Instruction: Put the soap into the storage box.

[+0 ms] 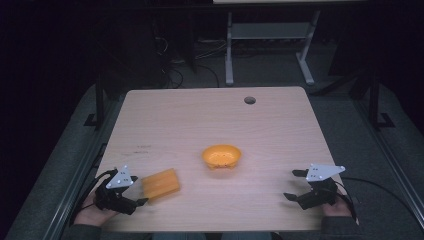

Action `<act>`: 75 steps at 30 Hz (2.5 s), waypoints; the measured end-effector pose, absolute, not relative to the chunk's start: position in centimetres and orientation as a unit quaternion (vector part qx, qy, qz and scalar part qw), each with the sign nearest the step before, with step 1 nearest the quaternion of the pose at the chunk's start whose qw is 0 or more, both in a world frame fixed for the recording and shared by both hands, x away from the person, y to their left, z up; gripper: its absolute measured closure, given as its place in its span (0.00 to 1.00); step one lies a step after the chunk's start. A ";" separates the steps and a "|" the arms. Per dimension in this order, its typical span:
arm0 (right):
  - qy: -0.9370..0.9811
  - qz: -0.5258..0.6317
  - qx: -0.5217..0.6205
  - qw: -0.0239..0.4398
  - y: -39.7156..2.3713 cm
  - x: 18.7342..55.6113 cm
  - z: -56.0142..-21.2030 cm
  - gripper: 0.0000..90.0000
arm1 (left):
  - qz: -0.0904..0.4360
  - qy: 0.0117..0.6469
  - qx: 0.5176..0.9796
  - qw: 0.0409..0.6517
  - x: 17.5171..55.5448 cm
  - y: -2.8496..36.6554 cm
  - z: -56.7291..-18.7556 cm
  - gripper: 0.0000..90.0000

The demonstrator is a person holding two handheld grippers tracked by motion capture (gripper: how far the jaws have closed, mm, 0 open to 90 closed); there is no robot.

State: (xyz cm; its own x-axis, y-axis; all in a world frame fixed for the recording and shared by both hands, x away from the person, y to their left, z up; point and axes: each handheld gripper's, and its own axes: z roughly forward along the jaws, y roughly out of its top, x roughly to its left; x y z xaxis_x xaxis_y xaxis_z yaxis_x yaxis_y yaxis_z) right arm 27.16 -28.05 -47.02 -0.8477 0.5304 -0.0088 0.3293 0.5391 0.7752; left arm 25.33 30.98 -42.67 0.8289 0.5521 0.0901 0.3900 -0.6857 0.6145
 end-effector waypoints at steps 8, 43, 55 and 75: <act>0.869 0.411 0.250 0.120 -28.1 27.2 -47.0 0.15 | 0.134 0.256 0.909 0.300 25.5 31.1 -42.7 0.23; 0.873 0.406 0.244 0.118 -27.9 27.1 -47.0 0.15 | 0.130 0.231 0.920 0.287 26.5 29.2 -42.3 0.23; 0.874 0.404 0.243 0.118 -27.8 27.1 -47.0 0.15 | 0.126 0.212 0.928 0.278 27.7 27.8 -41.7 0.20; 0.876 0.402 0.241 0.113 -27.7 27.0 -47.1 0.15 | 0.111 0.191 0.944 0.244 29.2 25.3 -42.4 0.19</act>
